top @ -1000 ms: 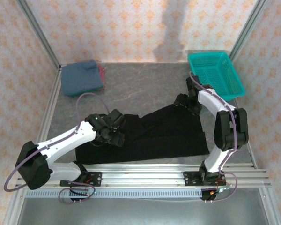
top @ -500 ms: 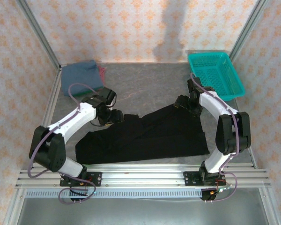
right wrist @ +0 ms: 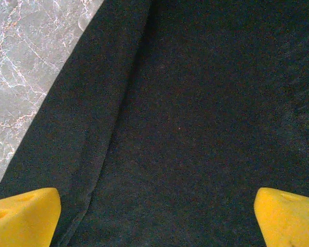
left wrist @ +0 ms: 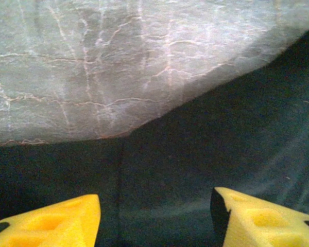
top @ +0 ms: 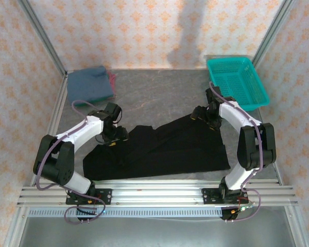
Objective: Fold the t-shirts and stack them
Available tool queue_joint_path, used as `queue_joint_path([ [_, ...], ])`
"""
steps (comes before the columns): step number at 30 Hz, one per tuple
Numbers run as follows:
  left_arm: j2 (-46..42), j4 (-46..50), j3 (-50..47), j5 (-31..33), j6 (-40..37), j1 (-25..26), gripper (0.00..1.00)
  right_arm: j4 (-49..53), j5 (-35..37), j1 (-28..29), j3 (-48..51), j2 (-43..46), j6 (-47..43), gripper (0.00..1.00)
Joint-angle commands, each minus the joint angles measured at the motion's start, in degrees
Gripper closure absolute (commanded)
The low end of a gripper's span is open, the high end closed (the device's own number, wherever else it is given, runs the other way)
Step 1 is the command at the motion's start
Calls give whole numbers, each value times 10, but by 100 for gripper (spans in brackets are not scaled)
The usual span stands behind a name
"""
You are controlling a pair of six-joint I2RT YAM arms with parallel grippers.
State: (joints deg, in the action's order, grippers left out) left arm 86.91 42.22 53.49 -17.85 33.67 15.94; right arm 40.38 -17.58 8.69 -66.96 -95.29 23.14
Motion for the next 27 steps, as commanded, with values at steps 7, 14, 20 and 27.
queue_joint_path([
  [7,28,-96,-22,-34,41,-4,43,-6,3,0,6,10,-2,4],
  [14,3,-122,-33,-41,41,-5,47,-9,4,0,11,11,-2,4],
  [20,-21,-130,-51,-21,45,-6,48,-14,1,0,15,7,1,4],
  [27,-5,-131,-62,16,46,-9,60,-15,-3,0,16,6,2,4],
])
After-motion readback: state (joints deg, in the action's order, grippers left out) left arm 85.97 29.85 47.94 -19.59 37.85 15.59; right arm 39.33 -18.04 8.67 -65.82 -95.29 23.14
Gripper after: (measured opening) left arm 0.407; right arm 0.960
